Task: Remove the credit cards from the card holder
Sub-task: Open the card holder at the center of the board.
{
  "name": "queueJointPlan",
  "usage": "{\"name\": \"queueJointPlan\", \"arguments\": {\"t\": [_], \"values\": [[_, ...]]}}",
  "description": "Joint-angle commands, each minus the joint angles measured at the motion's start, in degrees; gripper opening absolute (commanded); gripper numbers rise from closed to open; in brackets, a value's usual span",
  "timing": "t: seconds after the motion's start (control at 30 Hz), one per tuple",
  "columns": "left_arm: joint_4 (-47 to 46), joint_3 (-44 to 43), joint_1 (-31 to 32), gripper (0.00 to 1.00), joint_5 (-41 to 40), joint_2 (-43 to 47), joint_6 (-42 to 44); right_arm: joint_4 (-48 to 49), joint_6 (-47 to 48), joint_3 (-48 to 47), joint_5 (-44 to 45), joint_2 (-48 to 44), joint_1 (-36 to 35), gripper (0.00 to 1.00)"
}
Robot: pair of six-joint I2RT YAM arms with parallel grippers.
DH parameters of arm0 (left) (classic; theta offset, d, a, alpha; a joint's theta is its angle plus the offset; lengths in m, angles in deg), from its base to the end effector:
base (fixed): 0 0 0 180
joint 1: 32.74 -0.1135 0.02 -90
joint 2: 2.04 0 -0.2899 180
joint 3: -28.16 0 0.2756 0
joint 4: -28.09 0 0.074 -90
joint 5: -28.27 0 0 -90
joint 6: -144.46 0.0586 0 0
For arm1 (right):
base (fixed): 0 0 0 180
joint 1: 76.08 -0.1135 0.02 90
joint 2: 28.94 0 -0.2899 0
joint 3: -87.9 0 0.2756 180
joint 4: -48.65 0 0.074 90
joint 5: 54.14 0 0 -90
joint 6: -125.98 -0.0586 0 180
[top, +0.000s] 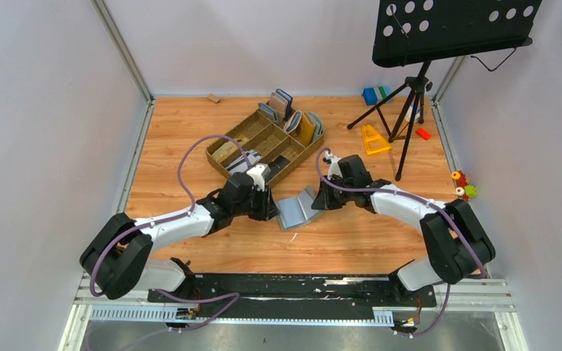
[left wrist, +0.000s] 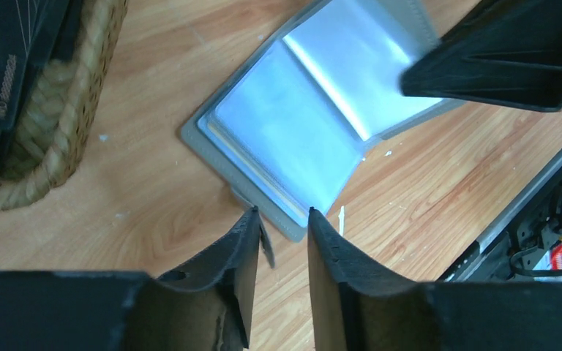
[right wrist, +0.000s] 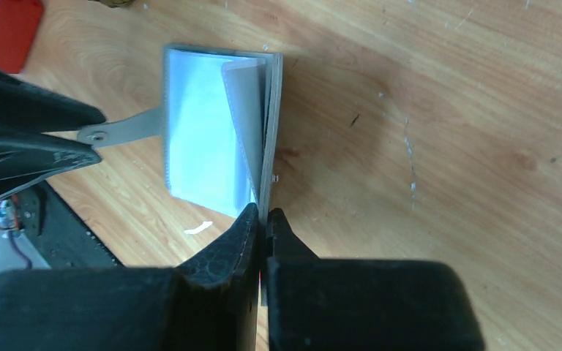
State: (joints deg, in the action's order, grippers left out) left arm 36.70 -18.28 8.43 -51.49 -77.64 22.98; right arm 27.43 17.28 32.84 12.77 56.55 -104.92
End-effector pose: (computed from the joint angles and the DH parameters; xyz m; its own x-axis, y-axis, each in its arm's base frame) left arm 0.2134 -0.2005 0.1794 -0.7867 0.0053 -0.6173 0.4019 0.7634 -0.5056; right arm 0.2641 0.1717 0.1626 -0.8613 -0.1376 -0.4891 -0.4019 0.7734 0.4903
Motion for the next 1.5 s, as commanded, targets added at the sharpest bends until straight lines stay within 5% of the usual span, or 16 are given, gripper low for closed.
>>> {"name": "queueJointPlan", "arguments": {"t": [0.0,0.1,0.23,0.8,1.1,1.27,1.47], "values": [[-8.4,4.0,-1.9,0.48,2.2,1.3,-4.6,5.3,-3.1,2.2,-5.1,-4.7,2.0,0.0],[-10.9,6.4,-2.9,0.68,3.7,3.2,-6.3,6.6,-4.8,3.6,-6.5,-6.3,2.7,0.0],[-11.3,8.1,-3.1,0.78,4.6,4.3,-7.2,9.0,-7.7,5.9,-7.4,-8.7,3.2,0.0],[-17.8,9.3,-3.1,0.8,4.9,-2.4,-8.9,9.3,-8.8,9.0,-5.0,-7.0,2.6,0.0],[-22.9,9.1,-3.1,0.42,3.4,-6.6,-9.8,6.8,-6.8,6.1,-0.5,-2.8,-0.3,0.22],[-23.0,9.5,-3.1,0.01,3.1,-6.1,-8.9,8.2,-7.3,5.9,-0.1,-1.3,-0.3,0.3],[-22.5,8.8,-3.1,0.0,4.6,-6.9,-8.2,11.2,-8.0,5.5,-0.8,0.7,-0.3,0.43]]}}
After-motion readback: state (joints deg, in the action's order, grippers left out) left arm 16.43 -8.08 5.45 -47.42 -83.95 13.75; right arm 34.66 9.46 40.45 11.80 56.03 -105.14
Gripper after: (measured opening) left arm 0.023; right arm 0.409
